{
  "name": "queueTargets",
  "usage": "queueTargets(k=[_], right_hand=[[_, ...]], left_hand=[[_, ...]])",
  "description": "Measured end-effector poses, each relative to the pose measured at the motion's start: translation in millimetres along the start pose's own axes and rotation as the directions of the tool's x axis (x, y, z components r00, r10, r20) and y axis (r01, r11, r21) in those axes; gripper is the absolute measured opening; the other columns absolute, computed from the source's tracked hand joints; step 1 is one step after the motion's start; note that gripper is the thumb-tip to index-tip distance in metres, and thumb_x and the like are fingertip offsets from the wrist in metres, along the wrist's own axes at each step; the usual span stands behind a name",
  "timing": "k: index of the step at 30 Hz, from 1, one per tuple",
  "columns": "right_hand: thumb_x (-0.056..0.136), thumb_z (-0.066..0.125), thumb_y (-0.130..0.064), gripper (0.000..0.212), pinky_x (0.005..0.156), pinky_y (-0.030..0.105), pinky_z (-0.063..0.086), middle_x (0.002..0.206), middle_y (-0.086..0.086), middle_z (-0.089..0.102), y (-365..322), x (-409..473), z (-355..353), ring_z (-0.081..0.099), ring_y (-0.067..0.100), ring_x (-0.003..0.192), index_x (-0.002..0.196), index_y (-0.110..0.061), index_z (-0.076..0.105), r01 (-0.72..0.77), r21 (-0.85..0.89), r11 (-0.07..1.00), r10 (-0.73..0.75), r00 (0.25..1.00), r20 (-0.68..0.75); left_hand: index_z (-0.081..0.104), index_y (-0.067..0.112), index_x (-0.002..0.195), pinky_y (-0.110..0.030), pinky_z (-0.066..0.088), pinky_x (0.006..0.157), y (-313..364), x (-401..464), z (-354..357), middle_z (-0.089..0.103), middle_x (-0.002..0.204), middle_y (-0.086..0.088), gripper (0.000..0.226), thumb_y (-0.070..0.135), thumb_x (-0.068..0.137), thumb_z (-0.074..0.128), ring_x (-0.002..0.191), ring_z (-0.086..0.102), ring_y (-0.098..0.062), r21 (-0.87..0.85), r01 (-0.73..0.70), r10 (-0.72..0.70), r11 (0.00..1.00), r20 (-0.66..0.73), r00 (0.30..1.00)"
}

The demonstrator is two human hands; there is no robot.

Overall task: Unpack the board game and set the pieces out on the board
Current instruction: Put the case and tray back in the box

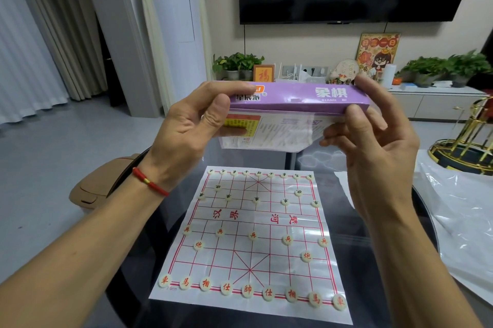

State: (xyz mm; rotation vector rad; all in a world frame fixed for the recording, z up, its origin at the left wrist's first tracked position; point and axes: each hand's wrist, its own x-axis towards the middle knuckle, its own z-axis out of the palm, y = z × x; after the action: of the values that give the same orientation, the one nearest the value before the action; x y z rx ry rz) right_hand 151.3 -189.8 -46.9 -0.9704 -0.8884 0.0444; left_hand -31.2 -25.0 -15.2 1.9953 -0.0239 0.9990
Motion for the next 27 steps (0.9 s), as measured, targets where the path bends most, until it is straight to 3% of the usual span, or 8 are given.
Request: queueTargets(k=[4,10,17,20,24,27], right_hand=[[0.098,0.061,-0.032,0.050,0.070,0.036,0.060,0.110,0.005,0.071,1,-2,4,0.069,0.024,0.072,0.146,-0.020,0.051,-0.056,0.023,0.998,0.057,0.998,-0.034],[0.102,0.059,-0.013,0.040,0.077,0.034,0.060,0.119,0.012,0.071,5,-3,2,0.069,0.023,0.087,0.142,-0.016,0.056,-0.104,0.058,0.993,0.105,0.994,-0.018],[0.100,0.059,-0.008,0.040,0.079,0.035,0.059,0.125,0.015,0.067,10,-3,-2,0.069,0.023,0.090,0.140,-0.012,0.055,-0.113,0.078,0.991,0.110,0.993,0.036],[0.098,0.064,-0.012,0.035,0.079,0.037,0.060,0.124,0.015,0.067,12,-5,-3,0.070,0.023,0.084,0.132,-0.010,0.056,-0.127,0.025,0.992,0.126,0.991,0.044],[0.094,0.068,-0.011,0.035,0.081,0.038,0.062,0.124,0.013,0.068,18,-9,-6,0.074,0.026,0.088,0.127,-0.009,0.056,-0.139,-0.074,0.988,0.143,0.988,0.057],[0.092,0.070,-0.007,0.033,0.080,0.040,0.063,0.129,0.012,0.066,22,-11,-7,0.075,0.026,0.088,0.122,-0.007,0.058,-0.154,-0.067,0.986,0.157,0.987,0.030]], left_hand=[[0.057,0.008,0.128,-0.053,0.058,0.087,-2,1,0,0.058,0.131,-0.019,0.029,0.013,0.105,0.042,0.124,0.057,-0.037,-0.009,0.003,-0.003,1.000,-0.018,1.000],[0.046,0.017,0.142,-0.047,0.059,0.087,-4,0,1,0.060,0.127,-0.015,0.040,0.018,0.103,0.048,0.121,0.060,-0.034,0.020,0.040,-0.039,0.999,-0.055,0.998],[0.057,0.013,0.121,-0.051,0.059,0.086,-11,-1,3,0.063,0.121,-0.017,0.028,0.028,0.097,0.057,0.117,0.062,-0.037,-0.004,0.069,-0.069,0.998,-0.085,0.994],[0.058,0.009,0.117,-0.043,0.060,0.083,-12,0,3,0.063,0.117,-0.017,0.031,0.029,0.094,0.060,0.114,0.064,-0.034,0.028,0.047,-0.045,0.998,-0.071,0.996],[0.059,0.015,0.113,-0.024,0.055,0.082,-13,-1,3,0.062,0.118,-0.011,0.031,0.035,0.090,0.062,0.114,0.063,-0.026,0.176,-0.007,0.017,0.984,-0.058,0.998],[0.063,0.024,0.111,-0.025,0.057,0.085,-18,-2,2,0.053,0.133,-0.006,0.028,0.036,0.086,0.066,0.128,0.053,-0.027,0.181,0.012,-0.005,0.983,-0.040,0.999]])
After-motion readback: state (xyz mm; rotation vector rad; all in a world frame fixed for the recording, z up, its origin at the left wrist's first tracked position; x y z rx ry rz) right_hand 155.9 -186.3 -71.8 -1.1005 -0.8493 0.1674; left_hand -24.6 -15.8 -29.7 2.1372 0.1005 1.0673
